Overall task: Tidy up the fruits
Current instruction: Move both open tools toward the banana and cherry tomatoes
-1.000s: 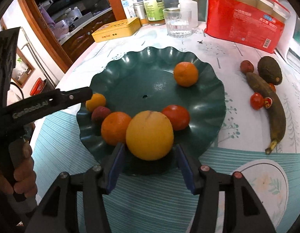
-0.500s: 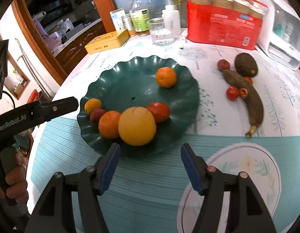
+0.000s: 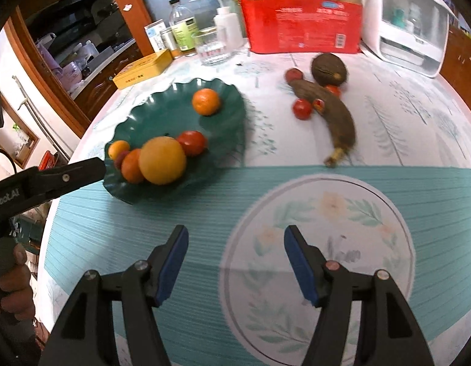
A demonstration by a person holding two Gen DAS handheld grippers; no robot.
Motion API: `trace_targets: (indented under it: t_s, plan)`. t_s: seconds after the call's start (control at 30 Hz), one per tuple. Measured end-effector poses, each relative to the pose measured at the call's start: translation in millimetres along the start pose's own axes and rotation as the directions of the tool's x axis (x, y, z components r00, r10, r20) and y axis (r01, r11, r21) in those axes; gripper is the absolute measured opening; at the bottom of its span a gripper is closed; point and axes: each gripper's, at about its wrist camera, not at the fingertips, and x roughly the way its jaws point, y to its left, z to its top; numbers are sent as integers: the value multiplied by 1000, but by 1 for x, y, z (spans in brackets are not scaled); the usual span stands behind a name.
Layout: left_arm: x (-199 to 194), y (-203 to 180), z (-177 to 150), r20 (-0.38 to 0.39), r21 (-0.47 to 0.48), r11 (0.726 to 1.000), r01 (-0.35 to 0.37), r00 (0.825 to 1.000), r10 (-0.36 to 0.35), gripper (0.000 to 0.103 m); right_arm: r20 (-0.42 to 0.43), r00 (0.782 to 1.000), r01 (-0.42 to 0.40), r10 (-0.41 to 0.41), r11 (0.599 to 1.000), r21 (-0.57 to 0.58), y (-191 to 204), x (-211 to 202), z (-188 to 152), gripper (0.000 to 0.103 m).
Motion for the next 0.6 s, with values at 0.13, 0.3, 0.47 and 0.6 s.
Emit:
trace_targets:
  t_s: [0.13,0.3,0.47,0.6]
  plan:
    - [2,-24,-6,-10,2,1000,-5,1000,5,73,-3,1000,0,0,1000,-9,-19,-6,-2,66]
    - [4,-54,-10,-10,6,1000,-12,1000,12,73,-9,1000,-16,16,1000,-26,-48,-14,-1,66]
    - [9,-81,-11,-11,19,1000,-14,1000,14,73,-18,999,-37,36,998,-48,-74,-19,5,66]
    - [16,-99,-7,-20,42,999,-28,999,28,73,-14,999,-51,50,996,-68,-92,-20,13,66]
